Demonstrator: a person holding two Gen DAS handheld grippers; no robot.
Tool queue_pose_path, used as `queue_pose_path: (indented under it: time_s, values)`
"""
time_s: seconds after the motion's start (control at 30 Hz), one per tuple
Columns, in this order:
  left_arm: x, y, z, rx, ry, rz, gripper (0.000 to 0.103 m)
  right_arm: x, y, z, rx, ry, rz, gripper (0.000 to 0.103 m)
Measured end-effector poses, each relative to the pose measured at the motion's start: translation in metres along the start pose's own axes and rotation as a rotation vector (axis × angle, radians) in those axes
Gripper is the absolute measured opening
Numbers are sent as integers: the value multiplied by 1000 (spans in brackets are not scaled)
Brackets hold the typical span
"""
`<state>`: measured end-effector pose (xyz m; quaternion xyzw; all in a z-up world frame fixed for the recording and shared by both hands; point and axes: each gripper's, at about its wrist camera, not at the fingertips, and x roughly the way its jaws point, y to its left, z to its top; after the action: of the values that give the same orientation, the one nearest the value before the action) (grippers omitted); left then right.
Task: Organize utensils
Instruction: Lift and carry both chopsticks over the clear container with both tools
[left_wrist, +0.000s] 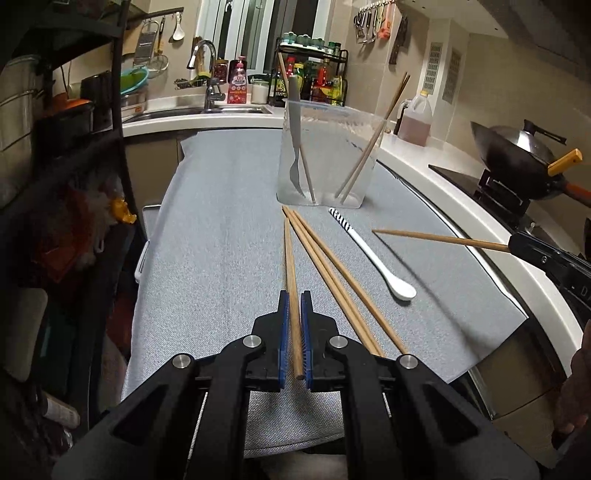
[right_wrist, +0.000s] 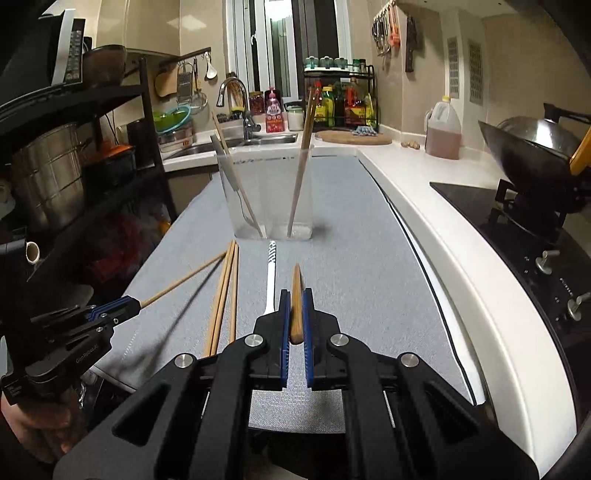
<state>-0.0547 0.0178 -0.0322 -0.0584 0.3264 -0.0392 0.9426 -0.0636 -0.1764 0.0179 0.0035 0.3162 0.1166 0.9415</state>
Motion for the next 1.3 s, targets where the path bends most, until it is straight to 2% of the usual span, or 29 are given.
queue_pose_path:
  time_s: [0.17, 0.5, 0.8, 1.3]
  values:
    - [-11, 8, 11, -30, -20, -25, 6, -9, 4, 11, -8, -27, 6, 6]
    - [-36, 10, 35, -15, -94, -39, 4, -22, 10, 31, -25, -69, 17, 6]
    - [-47, 9, 70, 2, -158, -48, 4, -35, 20, 64, -58, -138, 24, 6]
    - [-46, 9, 140, 27, -178, -104, 4, -30, 31, 108, -94, -180, 54, 6]
